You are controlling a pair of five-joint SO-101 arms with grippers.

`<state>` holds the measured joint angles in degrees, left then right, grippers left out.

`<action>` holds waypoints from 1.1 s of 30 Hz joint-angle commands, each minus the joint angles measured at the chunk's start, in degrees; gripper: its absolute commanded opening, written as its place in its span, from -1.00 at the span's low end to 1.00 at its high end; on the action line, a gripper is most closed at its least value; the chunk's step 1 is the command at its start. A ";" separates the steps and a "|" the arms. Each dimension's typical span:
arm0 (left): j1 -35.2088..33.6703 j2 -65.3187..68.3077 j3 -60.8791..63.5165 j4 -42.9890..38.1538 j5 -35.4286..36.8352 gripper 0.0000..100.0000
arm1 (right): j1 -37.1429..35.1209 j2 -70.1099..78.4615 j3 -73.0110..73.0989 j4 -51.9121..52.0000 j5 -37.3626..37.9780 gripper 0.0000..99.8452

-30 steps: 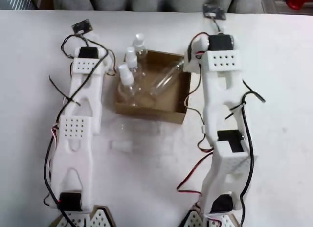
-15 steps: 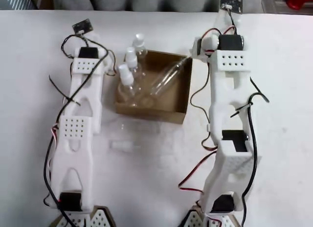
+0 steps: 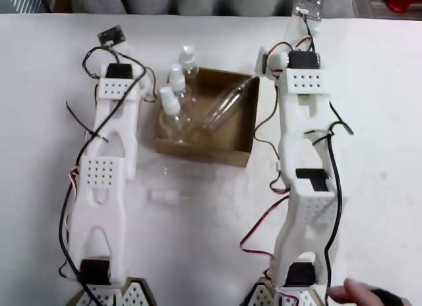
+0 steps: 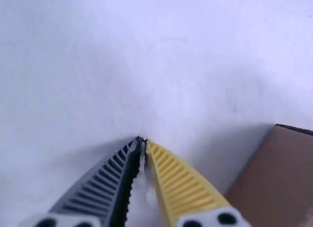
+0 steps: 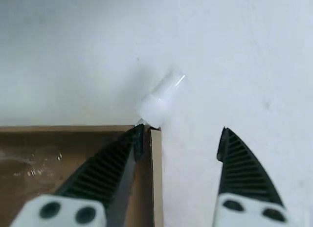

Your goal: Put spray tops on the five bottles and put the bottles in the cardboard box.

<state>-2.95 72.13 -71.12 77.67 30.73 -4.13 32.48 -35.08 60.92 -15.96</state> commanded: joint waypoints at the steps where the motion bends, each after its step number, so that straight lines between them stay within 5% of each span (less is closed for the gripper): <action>1: 3.38 0.13 -1.05 -1.41 -0.97 -0.95 | 0.40 0.40 -3.08 -4.79 -5.71 -0.56; 24: 3.38 0.13 -1.05 -1.41 -0.97 -0.95 | -0.48 10.59 -3.08 -18.15 -10.20 -0.57; 33: 3.38 0.13 -1.05 -1.41 -0.97 -0.95 | -0.40 10.33 -3.08 -18.24 -10.20 -0.96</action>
<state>-2.95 72.13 -71.12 77.67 30.37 -4.13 44.26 -35.08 43.96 -25.63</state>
